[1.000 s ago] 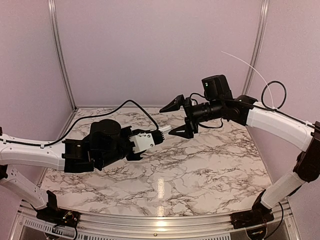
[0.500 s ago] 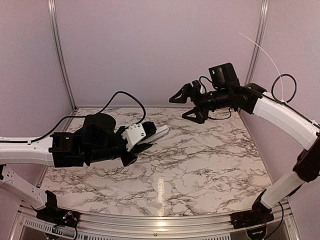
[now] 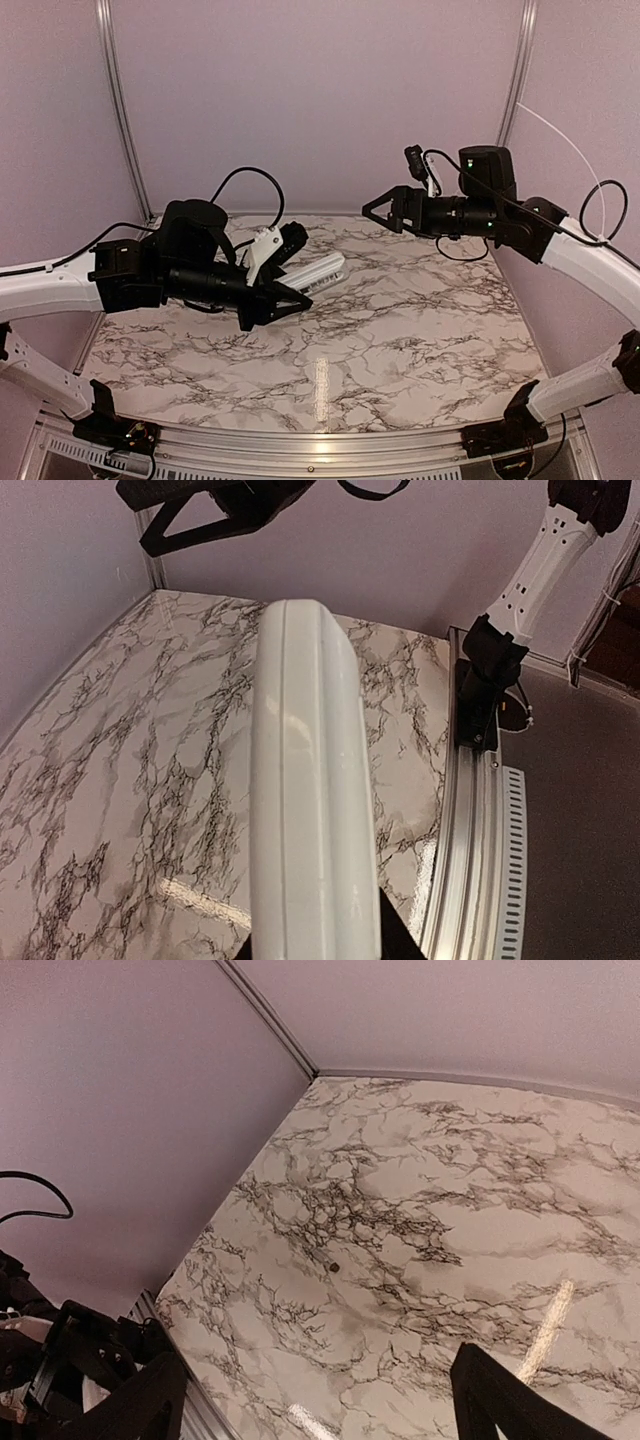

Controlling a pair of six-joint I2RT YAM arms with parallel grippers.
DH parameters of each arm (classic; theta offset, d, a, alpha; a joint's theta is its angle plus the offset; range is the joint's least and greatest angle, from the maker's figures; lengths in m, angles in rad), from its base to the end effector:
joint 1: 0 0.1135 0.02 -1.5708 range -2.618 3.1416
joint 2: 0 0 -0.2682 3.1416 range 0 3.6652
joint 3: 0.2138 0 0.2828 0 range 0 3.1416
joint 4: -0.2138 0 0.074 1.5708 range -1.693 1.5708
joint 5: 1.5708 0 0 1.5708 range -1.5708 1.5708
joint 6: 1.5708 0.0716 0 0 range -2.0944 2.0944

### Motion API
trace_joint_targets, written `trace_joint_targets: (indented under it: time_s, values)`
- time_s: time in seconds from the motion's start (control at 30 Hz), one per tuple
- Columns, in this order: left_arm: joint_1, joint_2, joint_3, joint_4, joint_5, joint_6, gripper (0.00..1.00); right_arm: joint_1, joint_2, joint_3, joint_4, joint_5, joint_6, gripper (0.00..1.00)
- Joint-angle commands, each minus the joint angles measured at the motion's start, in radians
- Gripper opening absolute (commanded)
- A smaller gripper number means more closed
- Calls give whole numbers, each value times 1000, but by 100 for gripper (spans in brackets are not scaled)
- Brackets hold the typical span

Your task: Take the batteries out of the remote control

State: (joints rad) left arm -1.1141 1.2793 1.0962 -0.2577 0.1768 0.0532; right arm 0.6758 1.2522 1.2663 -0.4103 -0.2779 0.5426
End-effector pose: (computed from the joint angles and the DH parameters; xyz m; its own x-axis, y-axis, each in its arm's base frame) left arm 0.1458 -0.3253 0.3174 -0.1372 0.3979 -0.9071 0.9623 0.2706 -0.0268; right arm 0.2555 0.2300 0.3770 -0.6704 0.0990 -0.7354 -0.5287 0.6316 0.5670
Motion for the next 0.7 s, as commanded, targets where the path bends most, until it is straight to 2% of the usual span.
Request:
trace_joint_targets:
  time_s: [0.0,0.23,0.57,0.67]
  values:
    - [30,36,55,-45,175,-93,11,-7,-42,-42,126,-96,-253,90]
    - [48,102,113,-41,338,-148,10,-10,-84,-93,238,-292,-415,92]
    - [49,116,111,11,386,-223,10,-46,-47,-98,307,-667,-319,90]
    - [50,117,101,32,396,-252,10,-48,-37,-99,290,-733,-302,88]
